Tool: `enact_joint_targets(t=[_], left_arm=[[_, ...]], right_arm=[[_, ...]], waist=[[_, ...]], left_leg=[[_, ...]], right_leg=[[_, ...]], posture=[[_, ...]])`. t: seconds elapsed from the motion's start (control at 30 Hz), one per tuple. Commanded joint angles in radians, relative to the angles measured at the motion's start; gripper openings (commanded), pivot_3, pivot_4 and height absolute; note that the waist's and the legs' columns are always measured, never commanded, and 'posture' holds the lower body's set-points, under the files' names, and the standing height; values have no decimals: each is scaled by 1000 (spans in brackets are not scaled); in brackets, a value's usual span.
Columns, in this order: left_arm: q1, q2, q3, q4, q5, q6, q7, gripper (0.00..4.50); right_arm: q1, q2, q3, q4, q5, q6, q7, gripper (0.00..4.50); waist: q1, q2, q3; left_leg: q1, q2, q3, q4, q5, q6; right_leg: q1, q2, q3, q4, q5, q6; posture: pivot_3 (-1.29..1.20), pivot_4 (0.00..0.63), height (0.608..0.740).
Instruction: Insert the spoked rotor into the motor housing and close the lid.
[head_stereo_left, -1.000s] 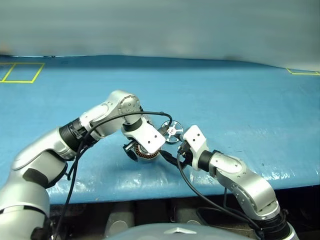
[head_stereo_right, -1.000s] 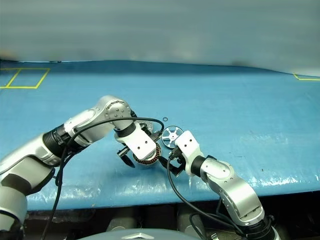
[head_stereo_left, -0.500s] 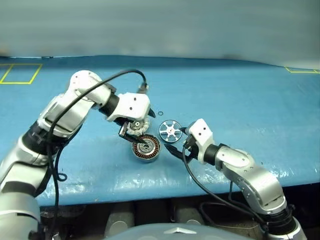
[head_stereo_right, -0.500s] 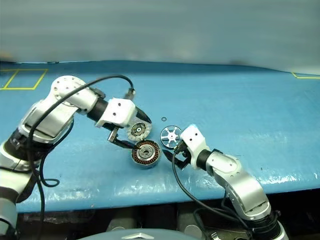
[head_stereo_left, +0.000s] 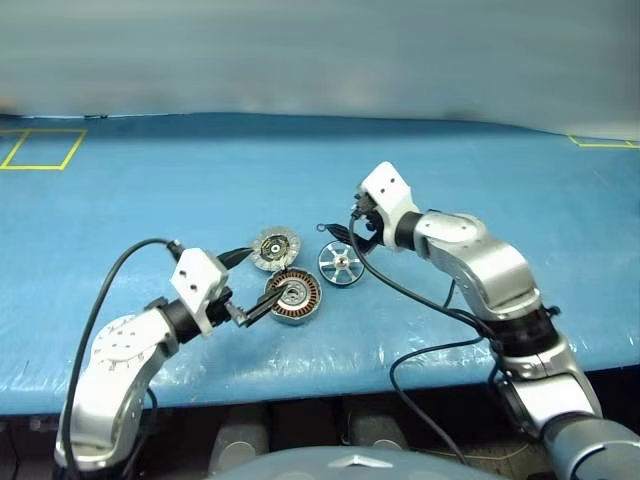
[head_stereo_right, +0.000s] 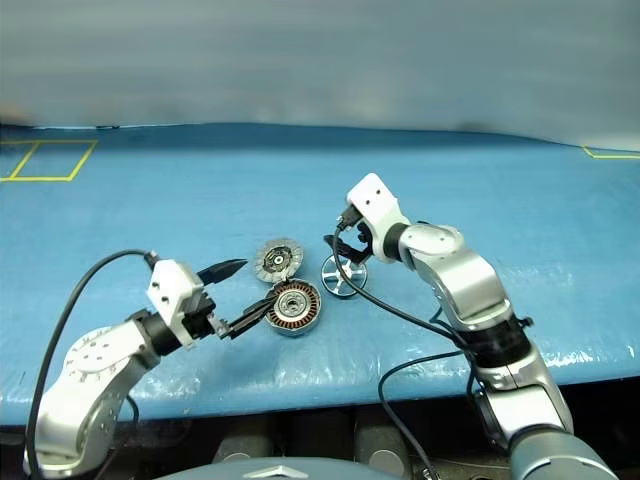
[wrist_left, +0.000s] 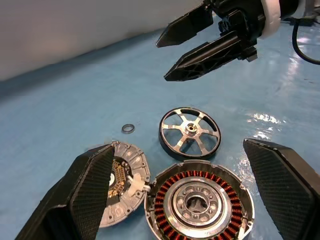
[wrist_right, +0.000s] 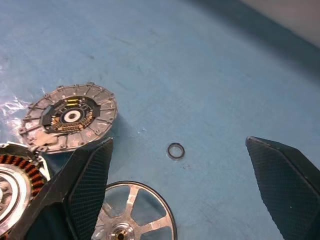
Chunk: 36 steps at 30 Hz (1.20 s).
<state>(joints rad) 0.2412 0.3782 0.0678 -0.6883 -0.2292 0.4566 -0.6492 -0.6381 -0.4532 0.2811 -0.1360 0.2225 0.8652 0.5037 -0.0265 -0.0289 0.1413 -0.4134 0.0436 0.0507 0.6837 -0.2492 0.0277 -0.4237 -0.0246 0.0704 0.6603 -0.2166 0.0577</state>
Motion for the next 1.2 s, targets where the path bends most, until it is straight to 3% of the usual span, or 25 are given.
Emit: enact_joint_targets(t=[0.03, 0.17, 0.47, 0.83, 1.2], left_arm=[[66, -62, -22, -16, 20, -125, 74, 4484], [130, -112, -48, 16, -11, -187, 94, 4484], [229, -122, -93, 117, 5, -373, 91, 4484], [250, -145, -99, 286, 47, -593, 123, 4484], [226, -159, -127, 331, -23, -589, 114, 4484]], right_arm=[[-78, 32, 37, 132, -52, -61, 28, 4500], [-154, 95, 73, 309, -103, -82, 30, 4500], [-274, 242, 21, 587, -148, -87, -36, 4500], [-320, 337, -7, 767, -197, -147, -99, 4500], [-337, 386, -28, 861, -227, -186, -121, 4500]], waist=[[1, 0, 0], [-4, 0, 0], [-16, 3, 2], [-28, 9, 6], [-46, 10, 7]], left_leg=[[-1, 0, 0, 0, 0, 0], [-1, 0, 2, -1, 0, 0], [-2, 0, 2, -4, 0, 0], [-4, 1, 2, -5, 0, 0], [-4, 1, 2, -6, 0, 0]], right_leg=[[-1, 0, 0, 0, 0, 0], [-2, 0, 0, 0, 0, -1], [-5, 0, 0, 0, 0, -2], [-6, -1, 0, -1, -1, -2], [-7, 0, 0, -1, -1, -2]], posture=[[0, 150, 740], [0, 150, 740], [0, 150, 740], [0, 150, 740], [0, 150, 740]])
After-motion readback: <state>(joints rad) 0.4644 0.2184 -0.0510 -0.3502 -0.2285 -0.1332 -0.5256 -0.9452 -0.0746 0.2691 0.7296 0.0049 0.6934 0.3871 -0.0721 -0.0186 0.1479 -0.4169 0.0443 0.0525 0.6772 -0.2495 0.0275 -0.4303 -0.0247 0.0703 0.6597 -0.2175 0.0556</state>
